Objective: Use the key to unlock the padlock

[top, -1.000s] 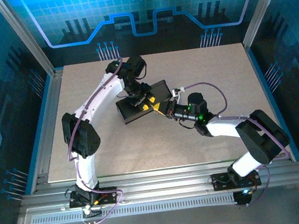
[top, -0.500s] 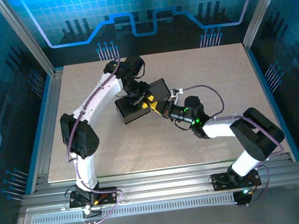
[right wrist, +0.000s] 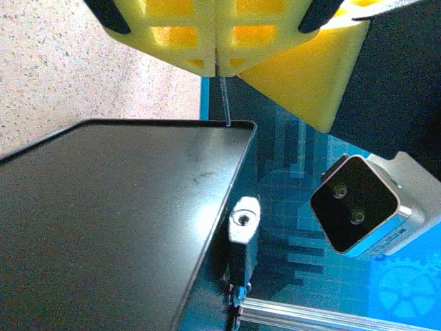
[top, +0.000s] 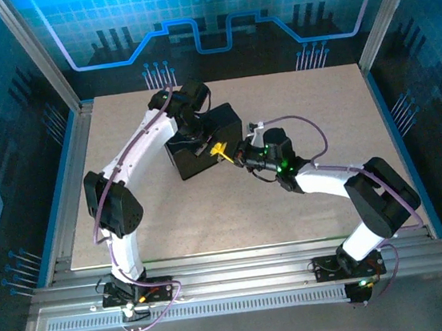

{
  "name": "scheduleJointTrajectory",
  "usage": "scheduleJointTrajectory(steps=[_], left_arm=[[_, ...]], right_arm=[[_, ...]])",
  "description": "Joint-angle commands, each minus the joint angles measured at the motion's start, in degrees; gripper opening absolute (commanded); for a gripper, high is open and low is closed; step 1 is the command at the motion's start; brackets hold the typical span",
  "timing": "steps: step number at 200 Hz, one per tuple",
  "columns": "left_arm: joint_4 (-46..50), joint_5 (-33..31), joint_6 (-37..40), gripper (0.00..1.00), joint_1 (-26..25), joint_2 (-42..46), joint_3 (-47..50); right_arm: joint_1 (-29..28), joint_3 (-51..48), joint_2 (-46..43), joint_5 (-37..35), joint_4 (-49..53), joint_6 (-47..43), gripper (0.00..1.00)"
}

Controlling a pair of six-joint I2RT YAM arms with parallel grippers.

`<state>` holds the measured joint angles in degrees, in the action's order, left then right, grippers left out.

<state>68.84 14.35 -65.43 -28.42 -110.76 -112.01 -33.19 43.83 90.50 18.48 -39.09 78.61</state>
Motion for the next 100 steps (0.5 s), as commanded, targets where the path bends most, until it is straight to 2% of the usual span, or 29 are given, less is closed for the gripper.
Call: scheduleJointTrajectory(steps=[1,28,60,100], left_arm=[[2.35,3.9,2.45,0.0,-0.91,0.96,0.08],[2.36,2.89,4.13,0.1,-0.61,2.04,-0.41],[-0.34,2.41,6.2,0.33,-0.23,4.68,1.26],[-1.14,0.97,12.74,0.47,0.5,5.98,-0.66]], right_arm=[[0.05,3.18,-0.7,-0.85,0.99,0.17,0.0],[0.48,2.98,0.92,-0.71,-0.06,0.58,0.0],[0.93,4.01,0.28,0.26,2.06,-1.99,0.0],[1.7,5.02,-2.89,0.36,8.92,-6.7,0.0]])
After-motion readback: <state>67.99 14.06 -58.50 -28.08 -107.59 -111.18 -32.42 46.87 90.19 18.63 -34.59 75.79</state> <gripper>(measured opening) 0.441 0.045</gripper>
